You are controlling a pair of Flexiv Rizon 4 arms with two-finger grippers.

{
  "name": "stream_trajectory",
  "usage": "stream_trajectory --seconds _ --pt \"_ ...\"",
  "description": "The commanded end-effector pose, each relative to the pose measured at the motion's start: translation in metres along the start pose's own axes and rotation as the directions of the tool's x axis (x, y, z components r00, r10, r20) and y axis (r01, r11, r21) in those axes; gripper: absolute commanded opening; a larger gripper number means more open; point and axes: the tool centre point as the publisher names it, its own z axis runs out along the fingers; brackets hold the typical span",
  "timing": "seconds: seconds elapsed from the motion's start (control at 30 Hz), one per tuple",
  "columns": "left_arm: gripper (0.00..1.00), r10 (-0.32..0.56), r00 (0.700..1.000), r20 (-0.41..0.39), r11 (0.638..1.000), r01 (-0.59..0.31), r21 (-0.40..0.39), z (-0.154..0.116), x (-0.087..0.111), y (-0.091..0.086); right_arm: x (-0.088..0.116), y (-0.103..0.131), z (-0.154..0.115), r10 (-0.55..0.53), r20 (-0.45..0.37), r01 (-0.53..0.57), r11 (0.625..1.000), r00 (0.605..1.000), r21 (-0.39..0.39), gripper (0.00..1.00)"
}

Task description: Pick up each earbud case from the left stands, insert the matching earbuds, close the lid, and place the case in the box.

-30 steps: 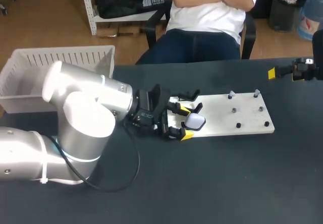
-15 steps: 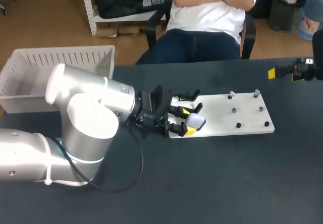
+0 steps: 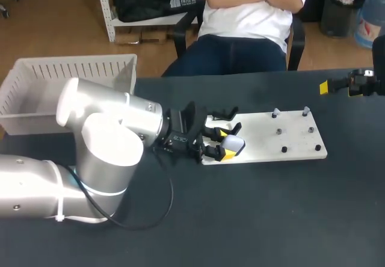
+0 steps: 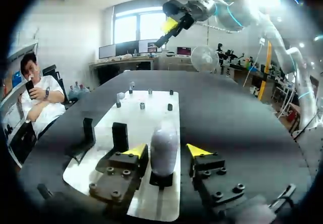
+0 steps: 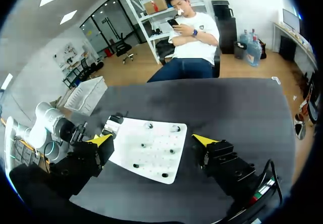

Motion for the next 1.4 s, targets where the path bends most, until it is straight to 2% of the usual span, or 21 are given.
stream_trajectory --seconds 0.03,0.33,0.83,0.93,1.03,1.13,1.2,1.4 --pt "0.45 0.001 1.0 0.001 1.0 -0.001 0.004 0.004 0.0009 0.002 0.0003 -0.0004 -0.0001 -0.001 0.0 0.001 1.0 1.0 -0.001 1.0" --pt "0.36 -0.006 1.0 0.002 1.0 0.006 0.002 0.0045 0.0029 0.0021 0.0003 -0.0004 -0.0001 -0.001 0.0 0.001 1.0 1.0 -0.001 1.0" --pt "0.34 -0.009 1.0 0.011 1.0 0.009 0.005 0.006 0.0012 0.0018 0.0003 -0.0004 -0.0001 -0.001 0.0 0.001 1.0 1.0 -0.001 1.0" --pt "0.28 -0.009 1.0 0.012 1.0 0.009 0.008 0.0069 0.0012 0.0016 0.0003 -0.0004 -0.0001 -0.001 0.0 0.001 1.0 1.0 -0.001 1.0" --pt "0.14 -0.009 1.0 0.011 1.0 0.008 0.008 0.007 0.0011 0.0016 0.0003 -0.0004 -0.0001 -0.001 0.0 0.001 1.0 1.0 -0.001 1.0" --pt "0.1 -0.009 1.0 0.01 1.0 0.009 0.007 0.0071 0.001 0.0016 0.0003 -0.0004 -0.0001 -0.001 0.0 0.001 1.0 1.0 -0.001 1.0" --pt "0.02 -0.011 1.0 0.009 1.0 0.01 0.007 0.007 0.0011 0.0016 0.0003 -0.0004 -0.0001 -0.001 0.0 0.001 1.0 1.0 -0.001 1.0" --pt "0.0 -0.008 1.0 0.017 1.0 0.008 -0.015 -0.002 -0.0004 0.0037 0.0003 -0.0004 -0.0001 -0.001 0.0 0.001 1.0 1.0 -0.001 1.0"
